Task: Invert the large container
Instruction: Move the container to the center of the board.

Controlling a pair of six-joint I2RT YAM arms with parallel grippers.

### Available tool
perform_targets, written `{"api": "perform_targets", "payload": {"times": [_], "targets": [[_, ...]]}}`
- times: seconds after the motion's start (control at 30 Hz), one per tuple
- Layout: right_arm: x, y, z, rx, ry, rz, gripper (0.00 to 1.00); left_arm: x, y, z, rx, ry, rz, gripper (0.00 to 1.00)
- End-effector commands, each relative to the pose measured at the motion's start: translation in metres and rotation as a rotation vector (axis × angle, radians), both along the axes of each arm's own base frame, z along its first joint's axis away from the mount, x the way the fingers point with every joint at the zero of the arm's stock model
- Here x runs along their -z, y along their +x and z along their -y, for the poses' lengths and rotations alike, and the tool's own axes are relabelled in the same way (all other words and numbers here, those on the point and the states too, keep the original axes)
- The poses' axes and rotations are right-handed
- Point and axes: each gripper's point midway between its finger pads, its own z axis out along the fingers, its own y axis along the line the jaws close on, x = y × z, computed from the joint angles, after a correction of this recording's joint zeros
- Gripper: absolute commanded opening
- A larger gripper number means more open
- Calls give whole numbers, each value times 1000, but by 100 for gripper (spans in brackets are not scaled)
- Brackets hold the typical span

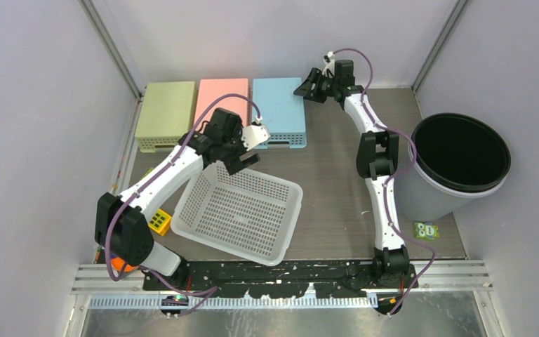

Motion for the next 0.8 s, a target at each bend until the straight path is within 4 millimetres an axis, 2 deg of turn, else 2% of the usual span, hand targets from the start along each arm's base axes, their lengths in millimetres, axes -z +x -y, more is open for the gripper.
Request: {"api": "perform_targets", "payload": {"times": [0.0,0.27,0.37,0.47,0.6,0.63,0.67,0.77], "targets": [[-32,6,-10,-26,16,95,62,-2,3,4,-4,-21,7,100],[-40,8,-3,-9,-1,111,62,-2,3,5,-4,-20,4,100],[-61,6,11,4,-5,129,62,-7,3,4,0,-20,13,100],[-86,-5,28,-9,-53,164,63,-20,2,3,10,-22,33,100],[-123,-42,39,-98,-180,266,65,-39,-11,6,77,-28,41,100],[-131,-56,40,-135,-200,289,66,-40,-18,5,109,-18,34,100],[-147,-73,40,-172,-221,332,67,-43,-25,4,144,-13,38,100],[-162,-122,41,-284,-303,409,69,-50,-44,-3,211,-15,83,100]]}}
